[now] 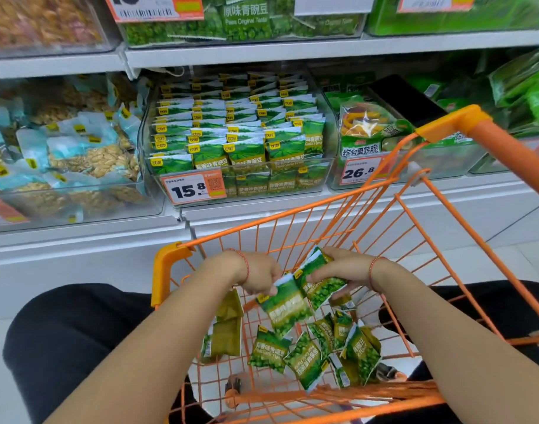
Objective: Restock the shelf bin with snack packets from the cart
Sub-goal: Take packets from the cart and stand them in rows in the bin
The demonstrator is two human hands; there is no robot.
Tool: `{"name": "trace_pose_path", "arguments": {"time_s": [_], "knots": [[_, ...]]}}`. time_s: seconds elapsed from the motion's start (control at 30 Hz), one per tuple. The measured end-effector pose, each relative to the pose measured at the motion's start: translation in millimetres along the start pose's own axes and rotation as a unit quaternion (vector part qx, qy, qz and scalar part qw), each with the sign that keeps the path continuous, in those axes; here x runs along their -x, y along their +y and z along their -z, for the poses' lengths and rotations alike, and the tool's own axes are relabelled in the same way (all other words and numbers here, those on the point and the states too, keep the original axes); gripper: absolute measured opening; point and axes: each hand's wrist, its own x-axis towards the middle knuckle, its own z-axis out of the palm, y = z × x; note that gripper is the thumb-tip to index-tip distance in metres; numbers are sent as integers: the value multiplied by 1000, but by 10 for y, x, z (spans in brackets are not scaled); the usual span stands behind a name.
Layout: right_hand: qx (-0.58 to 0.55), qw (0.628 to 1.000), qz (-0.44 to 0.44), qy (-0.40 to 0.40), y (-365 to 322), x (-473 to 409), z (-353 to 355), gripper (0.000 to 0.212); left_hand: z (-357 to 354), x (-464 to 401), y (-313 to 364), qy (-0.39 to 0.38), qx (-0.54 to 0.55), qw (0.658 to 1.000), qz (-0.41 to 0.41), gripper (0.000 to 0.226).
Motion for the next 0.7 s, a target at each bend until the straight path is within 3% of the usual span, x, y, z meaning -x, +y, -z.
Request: {"name": "trace_pose_path", "arguments": {"time_s": [0.07, 0.17, 0.23, 0.47, 0.6, 0.7], "knots": [[-60, 997, 0, -49, -50, 7, 27, 85, 140, 105, 8, 75, 57, 995, -27, 20], [-87, 991, 11, -101, -107, 54, 50, 41, 118, 153, 30, 142, 198, 968, -61, 14], [-106, 989, 16, -104, -155, 164, 56, 28, 39, 112, 64, 177, 255, 948, -68, 5], [-157, 978, 41, -134, -292, 473, 142, 68, -1, 107, 244, 290, 236, 922, -106, 8], [-178, 973, 52, -137, -341, 543, 171, 26, -20, 211, 275, 331, 252, 901, -121, 13], [-160, 975, 78, -132, -380, 606, 181, 24, 12, 337, 274, 380, 233, 886, -131, 9]]}}
